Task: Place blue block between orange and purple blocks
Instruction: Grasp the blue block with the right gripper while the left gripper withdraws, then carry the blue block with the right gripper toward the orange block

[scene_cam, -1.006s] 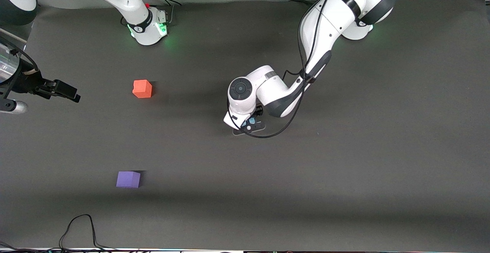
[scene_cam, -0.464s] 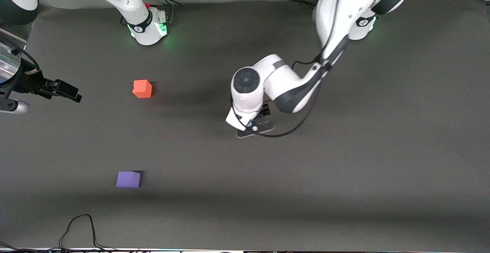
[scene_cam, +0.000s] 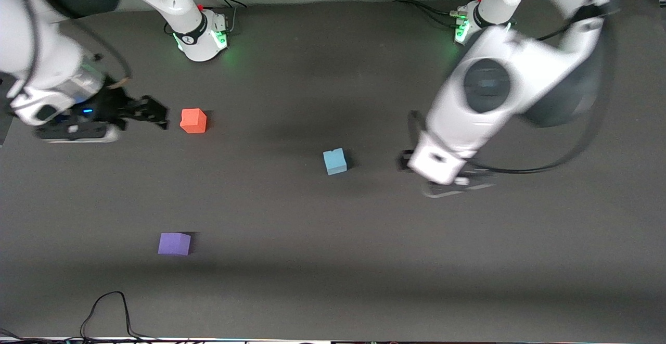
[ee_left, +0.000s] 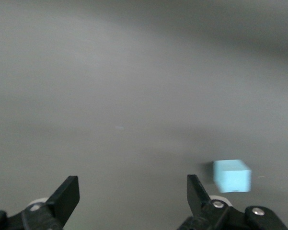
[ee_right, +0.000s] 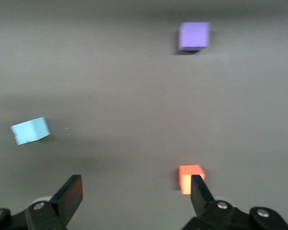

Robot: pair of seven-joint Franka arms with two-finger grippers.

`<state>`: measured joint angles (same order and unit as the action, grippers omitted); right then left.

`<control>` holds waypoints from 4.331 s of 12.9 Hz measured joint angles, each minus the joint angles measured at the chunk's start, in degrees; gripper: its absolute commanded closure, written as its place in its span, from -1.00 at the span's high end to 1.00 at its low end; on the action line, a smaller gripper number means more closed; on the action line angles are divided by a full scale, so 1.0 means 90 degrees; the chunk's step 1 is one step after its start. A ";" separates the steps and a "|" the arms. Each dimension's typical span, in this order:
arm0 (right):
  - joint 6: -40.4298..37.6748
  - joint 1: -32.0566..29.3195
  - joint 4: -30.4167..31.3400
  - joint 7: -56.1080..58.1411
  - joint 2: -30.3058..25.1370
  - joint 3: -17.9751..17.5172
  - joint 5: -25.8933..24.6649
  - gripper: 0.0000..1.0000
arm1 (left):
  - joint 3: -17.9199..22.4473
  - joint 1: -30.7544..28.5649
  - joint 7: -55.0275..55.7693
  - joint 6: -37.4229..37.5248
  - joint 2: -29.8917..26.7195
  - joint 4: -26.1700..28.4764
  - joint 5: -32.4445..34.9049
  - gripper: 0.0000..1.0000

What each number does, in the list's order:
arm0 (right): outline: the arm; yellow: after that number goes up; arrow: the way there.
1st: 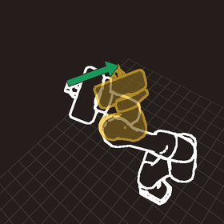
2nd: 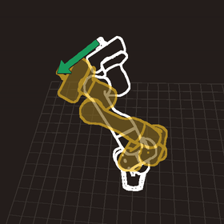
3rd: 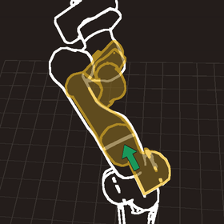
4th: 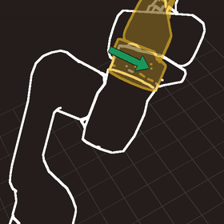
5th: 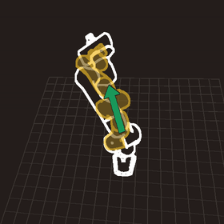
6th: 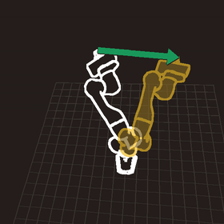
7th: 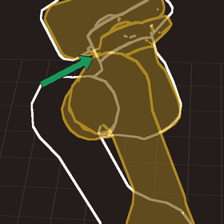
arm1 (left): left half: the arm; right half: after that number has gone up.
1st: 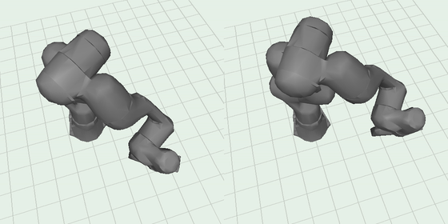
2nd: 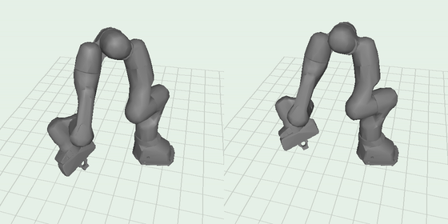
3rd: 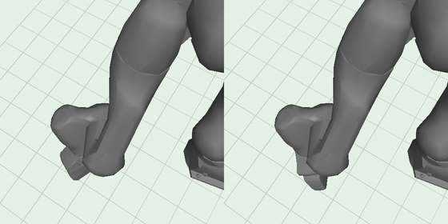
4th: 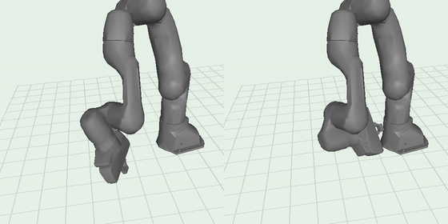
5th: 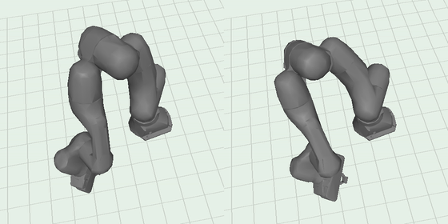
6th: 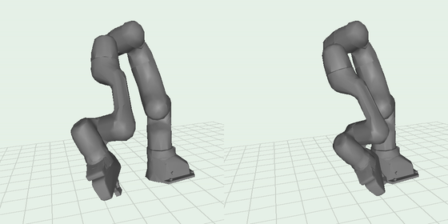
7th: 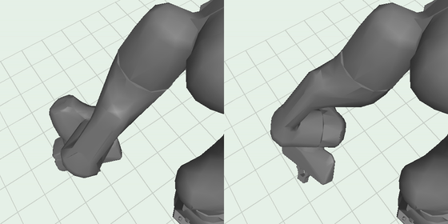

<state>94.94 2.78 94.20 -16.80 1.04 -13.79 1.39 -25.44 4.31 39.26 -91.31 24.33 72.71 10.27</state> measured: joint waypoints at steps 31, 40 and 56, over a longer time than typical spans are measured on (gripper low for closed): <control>0.4226 0.1411 -0.0130 -0.5009 0.5284 -0.2339 -0.4343 0.31 | 0.2717 -0.0396 -0.4107 -0.0564 -0.2194 0.2863 -0.0673 1.00; 0.4030 0.0812 -0.0238 -0.5103 0.5207 -0.2611 -0.4352 -0.13 | 0.2716 -0.0397 -0.4107 -0.0550 -0.2193 0.2871 -0.0673 1.00; 0.4960 0.0197 0.3722 0.0189 0.1493 0.1449 -0.0003 -0.09 | 0.2740 -0.0468 -0.4109 -0.0566 -0.2410 0.2852 -0.0520 1.00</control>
<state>139.58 4.55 127.69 -15.10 14.48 -0.74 1.37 -0.78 0.10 2.28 -96.40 2.65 98.38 5.60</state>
